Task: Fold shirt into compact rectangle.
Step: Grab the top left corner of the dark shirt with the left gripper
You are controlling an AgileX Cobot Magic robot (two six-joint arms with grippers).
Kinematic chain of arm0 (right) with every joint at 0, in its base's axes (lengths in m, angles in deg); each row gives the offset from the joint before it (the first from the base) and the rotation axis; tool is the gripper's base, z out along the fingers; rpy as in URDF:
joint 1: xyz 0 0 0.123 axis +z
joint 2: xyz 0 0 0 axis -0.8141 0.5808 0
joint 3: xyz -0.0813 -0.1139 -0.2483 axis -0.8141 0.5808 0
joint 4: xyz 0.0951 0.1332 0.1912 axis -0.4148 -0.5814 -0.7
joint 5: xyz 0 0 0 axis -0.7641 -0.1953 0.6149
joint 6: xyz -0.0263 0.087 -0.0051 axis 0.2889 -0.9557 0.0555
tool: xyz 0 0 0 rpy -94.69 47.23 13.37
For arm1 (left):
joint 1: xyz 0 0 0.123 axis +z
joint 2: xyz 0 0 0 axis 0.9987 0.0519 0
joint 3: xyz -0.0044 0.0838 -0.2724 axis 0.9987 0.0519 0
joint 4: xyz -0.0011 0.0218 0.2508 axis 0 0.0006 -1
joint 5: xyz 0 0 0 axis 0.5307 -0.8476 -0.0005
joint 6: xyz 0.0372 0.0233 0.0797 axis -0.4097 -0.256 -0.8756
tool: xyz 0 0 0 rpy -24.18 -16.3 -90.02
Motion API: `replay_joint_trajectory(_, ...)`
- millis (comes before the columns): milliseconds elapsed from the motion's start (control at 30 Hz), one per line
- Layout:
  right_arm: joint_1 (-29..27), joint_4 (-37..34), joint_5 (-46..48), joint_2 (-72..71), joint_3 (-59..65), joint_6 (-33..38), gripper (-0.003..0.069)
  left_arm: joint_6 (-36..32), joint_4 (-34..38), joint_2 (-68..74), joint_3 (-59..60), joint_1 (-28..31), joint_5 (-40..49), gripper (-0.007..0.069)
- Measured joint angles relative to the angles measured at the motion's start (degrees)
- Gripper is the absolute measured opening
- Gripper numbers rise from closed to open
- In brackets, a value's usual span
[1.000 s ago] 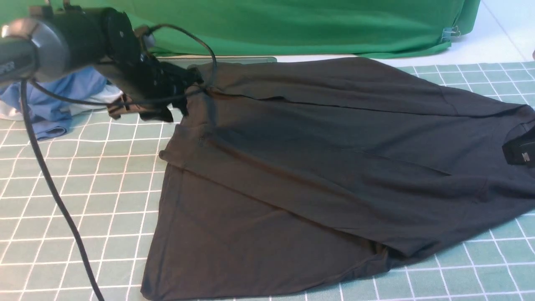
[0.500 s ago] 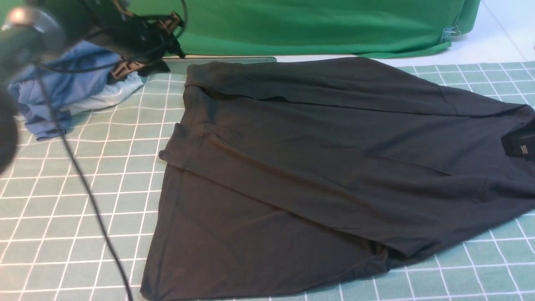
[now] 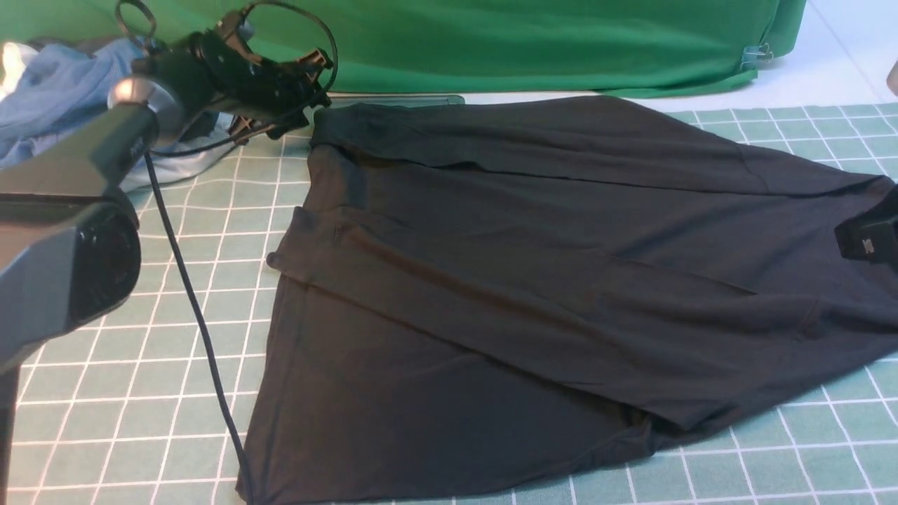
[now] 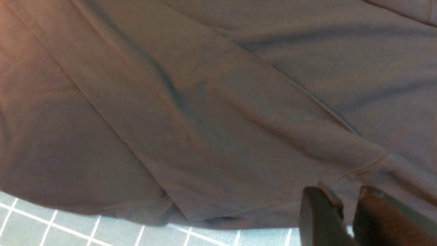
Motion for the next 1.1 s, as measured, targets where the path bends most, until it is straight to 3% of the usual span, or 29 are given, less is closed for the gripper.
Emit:
replay_joint_trajectory(467,0.0,0.3,-2.5,0.0,0.0,0.0,0.0186,-1.2,0.7,2.2,-0.4,-0.2,-5.4,0.0327)
replay_joint_trajectory(733,0.0,0.3,-3.0,0.0,0.0,-1.2,0.0186,-1.8,6.3,2.4,-0.4,-0.2,-4.2,0.0327)
replay_joint_trajectory(1100,0.0,0.3,-3.3,0.0,0.0,-1.3,0.0191,-7.1,7.1,2.3,-0.8,-0.2,-0.9,0.0301)
